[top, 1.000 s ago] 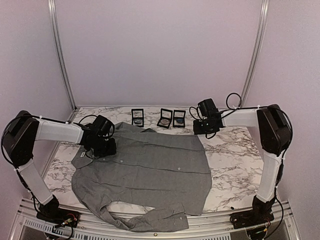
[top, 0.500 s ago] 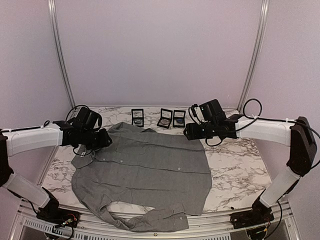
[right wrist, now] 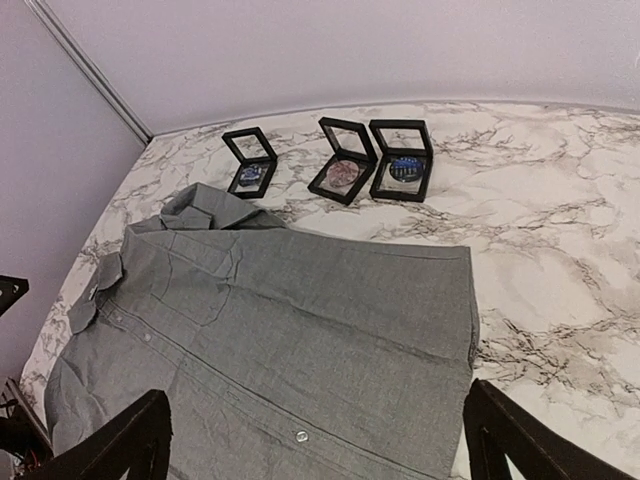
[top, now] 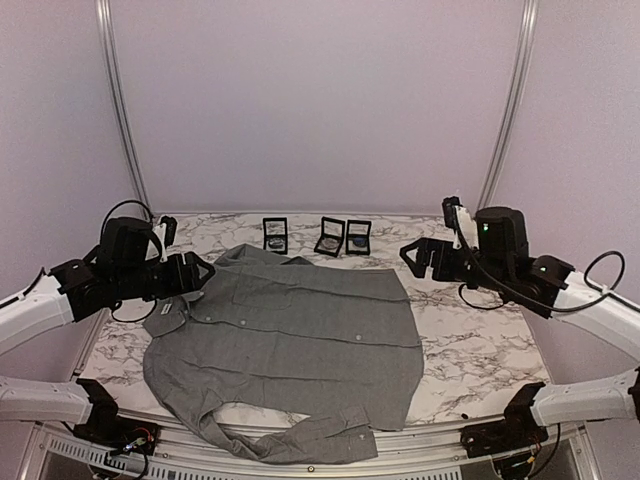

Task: Remove the brooch from the garment
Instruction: Reset both arms

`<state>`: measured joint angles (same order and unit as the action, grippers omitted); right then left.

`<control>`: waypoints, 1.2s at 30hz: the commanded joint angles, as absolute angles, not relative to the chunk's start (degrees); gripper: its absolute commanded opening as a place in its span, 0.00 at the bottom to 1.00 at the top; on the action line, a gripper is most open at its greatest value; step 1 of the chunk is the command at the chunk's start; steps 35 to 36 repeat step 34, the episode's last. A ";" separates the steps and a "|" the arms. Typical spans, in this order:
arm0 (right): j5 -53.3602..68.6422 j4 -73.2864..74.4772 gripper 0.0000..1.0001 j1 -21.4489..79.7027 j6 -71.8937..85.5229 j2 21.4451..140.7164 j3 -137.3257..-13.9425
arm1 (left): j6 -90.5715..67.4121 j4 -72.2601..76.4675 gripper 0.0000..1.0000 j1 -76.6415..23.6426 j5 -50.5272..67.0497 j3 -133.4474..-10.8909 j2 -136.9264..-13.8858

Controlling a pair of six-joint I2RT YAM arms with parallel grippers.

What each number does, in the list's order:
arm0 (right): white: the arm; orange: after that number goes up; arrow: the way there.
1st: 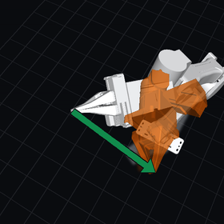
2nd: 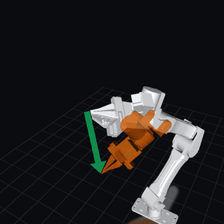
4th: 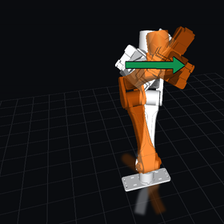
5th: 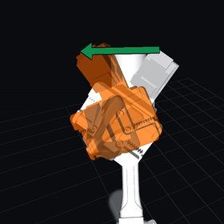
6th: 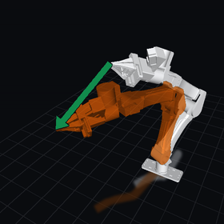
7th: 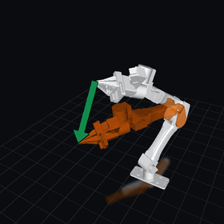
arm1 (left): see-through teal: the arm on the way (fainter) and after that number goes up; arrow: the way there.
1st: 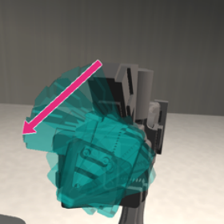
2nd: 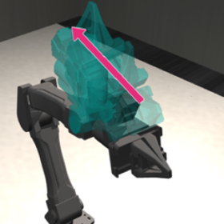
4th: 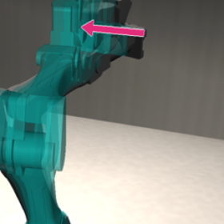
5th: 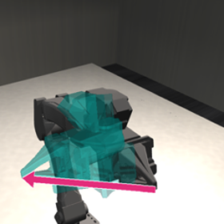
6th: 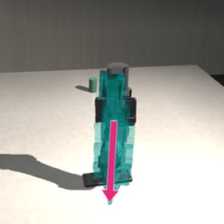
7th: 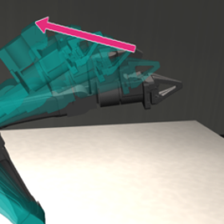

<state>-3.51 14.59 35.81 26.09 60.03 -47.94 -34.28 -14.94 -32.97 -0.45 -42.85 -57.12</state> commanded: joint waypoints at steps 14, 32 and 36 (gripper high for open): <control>-10.05 22.25 0.99 36.12 30.28 40.96 -41.67 | -32.78 -18.61 0.99 -33.22 -1.98 -40.48 -44.67; -9.72 21.67 0.99 36.11 29.71 43.29 -41.71 | -31.83 -19.14 0.99 -33.22 -2.35 -41.66 -45.02; -9.48 21.43 0.99 36.09 29.75 43.25 -41.45 | -31.82 -19.21 0.99 -33.22 -2.37 -41.73 -45.06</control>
